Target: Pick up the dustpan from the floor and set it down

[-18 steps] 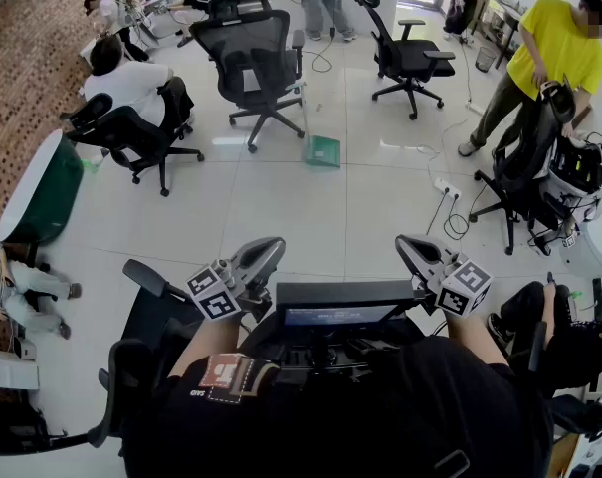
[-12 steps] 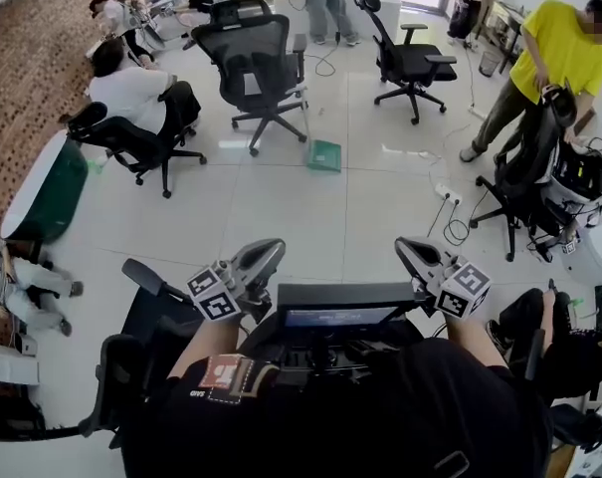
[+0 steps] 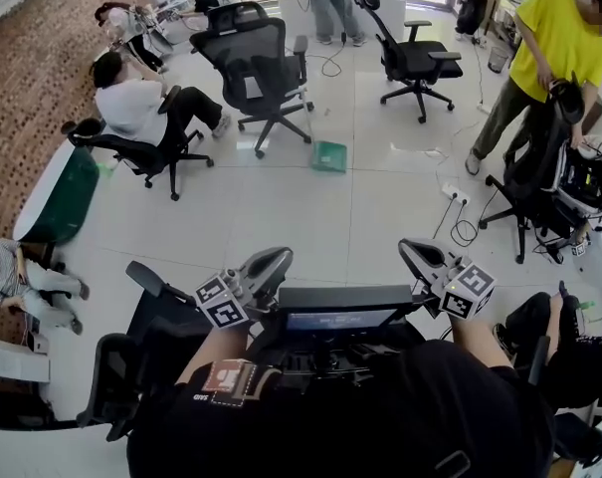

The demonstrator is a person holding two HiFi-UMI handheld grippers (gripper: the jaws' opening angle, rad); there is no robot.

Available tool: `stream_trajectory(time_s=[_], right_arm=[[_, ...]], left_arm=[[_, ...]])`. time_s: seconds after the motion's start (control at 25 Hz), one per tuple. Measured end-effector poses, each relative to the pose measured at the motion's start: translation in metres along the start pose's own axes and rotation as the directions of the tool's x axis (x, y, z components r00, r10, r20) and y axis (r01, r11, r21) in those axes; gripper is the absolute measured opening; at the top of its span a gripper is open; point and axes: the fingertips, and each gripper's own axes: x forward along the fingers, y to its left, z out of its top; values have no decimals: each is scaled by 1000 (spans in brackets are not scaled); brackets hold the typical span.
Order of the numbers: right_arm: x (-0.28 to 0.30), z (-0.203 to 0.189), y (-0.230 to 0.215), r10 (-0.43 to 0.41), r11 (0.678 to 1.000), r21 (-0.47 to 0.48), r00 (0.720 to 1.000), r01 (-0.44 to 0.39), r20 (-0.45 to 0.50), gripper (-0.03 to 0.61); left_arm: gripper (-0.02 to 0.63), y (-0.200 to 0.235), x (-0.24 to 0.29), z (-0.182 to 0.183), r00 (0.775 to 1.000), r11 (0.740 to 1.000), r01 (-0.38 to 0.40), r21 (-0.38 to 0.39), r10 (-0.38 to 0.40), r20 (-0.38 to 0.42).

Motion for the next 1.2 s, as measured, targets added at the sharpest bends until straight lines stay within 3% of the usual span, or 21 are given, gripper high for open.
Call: stream_trajectory(time_s=[0.28,0.76,1.0,1.2], right_arm=[[79,1,-12,-41,999,-14,999,41,-10,9],[320,38,-6,-215,976,-47,976,214,-23,9],[385,42,-28,-215,975,-69,974,211,-68,9],[407,49,-90,-196,980,-61,978,192,-71,9]], left_arm=[[17,78,-30,35,1000,1000,18,-21,-17,13],[17,288,-135,193,993,993,117,-22,-117,-2],[17,348,-135,218,994,992,111,-52,-111,14],[17,384,-101,222,998,997,66,-46,-66,1]])
